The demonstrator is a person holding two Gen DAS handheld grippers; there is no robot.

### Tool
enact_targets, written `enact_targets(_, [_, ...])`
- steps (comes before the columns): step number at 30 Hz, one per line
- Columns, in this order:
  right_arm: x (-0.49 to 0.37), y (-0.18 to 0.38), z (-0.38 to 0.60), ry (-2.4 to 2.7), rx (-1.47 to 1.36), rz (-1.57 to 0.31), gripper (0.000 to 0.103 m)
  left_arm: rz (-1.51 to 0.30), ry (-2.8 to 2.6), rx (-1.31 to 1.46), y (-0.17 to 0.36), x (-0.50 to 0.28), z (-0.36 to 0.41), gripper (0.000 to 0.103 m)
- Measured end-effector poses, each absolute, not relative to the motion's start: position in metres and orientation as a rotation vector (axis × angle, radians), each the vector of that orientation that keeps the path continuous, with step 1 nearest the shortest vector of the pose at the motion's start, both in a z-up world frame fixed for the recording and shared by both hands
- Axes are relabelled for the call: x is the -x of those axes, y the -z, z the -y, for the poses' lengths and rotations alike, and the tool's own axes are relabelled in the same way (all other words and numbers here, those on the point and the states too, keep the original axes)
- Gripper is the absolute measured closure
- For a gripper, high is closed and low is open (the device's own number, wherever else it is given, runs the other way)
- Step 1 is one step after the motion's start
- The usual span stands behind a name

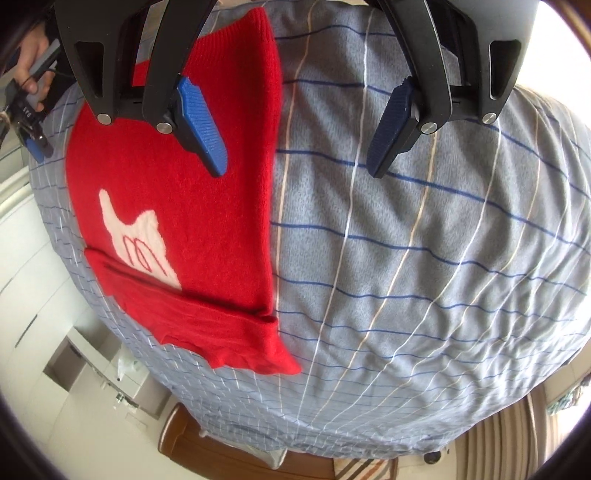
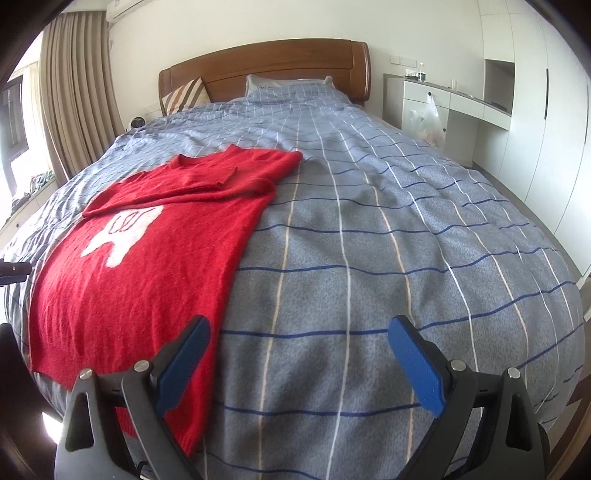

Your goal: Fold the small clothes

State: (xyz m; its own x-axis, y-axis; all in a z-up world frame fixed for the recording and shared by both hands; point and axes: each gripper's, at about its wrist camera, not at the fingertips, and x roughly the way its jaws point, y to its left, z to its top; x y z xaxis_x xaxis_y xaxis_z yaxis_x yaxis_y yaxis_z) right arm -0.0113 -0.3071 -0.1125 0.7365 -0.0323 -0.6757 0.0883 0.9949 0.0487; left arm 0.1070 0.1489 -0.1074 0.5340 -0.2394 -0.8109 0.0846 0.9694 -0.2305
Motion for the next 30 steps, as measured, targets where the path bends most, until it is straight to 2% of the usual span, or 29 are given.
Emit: enact_targets(30, [0.026, 0.109, 0.298, 0.027, -0.102, -0.729, 0.007, -1.004, 0.158, 0.174, 0.113, -0.08, -0.15, 0.023])
